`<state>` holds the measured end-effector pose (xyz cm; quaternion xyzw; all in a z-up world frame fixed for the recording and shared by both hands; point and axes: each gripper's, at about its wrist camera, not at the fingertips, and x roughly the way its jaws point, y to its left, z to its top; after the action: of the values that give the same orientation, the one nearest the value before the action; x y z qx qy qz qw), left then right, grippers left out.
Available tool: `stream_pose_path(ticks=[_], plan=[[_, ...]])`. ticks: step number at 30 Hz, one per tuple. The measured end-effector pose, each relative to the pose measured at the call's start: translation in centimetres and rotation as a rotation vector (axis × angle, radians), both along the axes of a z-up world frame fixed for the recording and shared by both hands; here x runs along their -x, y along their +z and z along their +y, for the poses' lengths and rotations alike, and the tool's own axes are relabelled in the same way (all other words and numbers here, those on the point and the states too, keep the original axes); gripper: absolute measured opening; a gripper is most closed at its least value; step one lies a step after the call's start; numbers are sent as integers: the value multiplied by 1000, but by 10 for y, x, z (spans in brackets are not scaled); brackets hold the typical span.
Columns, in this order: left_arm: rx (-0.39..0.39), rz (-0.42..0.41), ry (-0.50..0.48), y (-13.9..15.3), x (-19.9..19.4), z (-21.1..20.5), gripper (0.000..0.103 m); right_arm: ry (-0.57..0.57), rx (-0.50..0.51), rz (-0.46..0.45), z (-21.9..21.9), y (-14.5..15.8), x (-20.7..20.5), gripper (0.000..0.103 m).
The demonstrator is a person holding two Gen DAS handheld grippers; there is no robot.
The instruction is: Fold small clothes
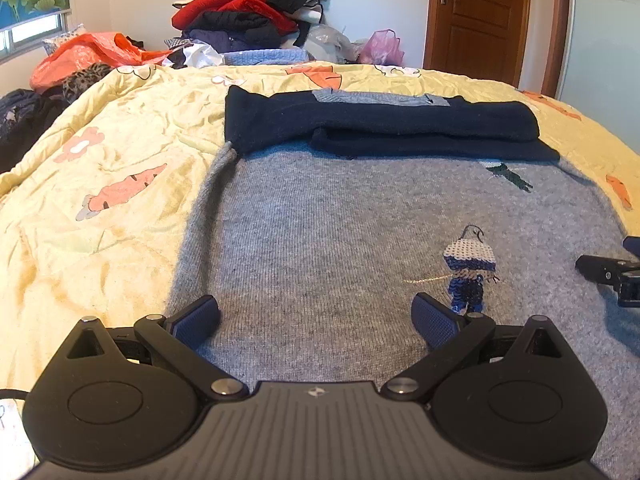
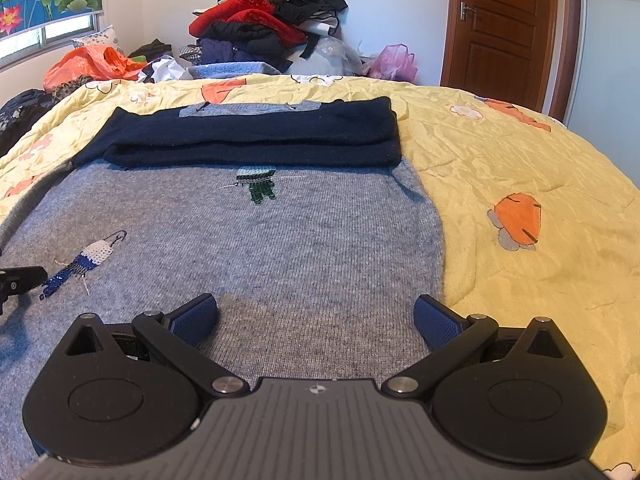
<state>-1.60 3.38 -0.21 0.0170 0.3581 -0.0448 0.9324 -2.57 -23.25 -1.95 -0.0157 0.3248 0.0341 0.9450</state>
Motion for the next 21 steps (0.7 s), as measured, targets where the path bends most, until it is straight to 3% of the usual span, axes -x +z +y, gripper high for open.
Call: stream_pose_path(ticks=[5, 10, 21], plan=[[-4, -2, 7, 0, -3, -2, 103, -6, -16, 11, 0, 3, 11, 103], [-3, -3, 9, -1, -3, 0, 103, 57, 8, 1, 3, 1, 40, 103], [-25, 5, 10, 1, 7, -1, 103, 51, -3, 3, 4, 1, 34, 103]])
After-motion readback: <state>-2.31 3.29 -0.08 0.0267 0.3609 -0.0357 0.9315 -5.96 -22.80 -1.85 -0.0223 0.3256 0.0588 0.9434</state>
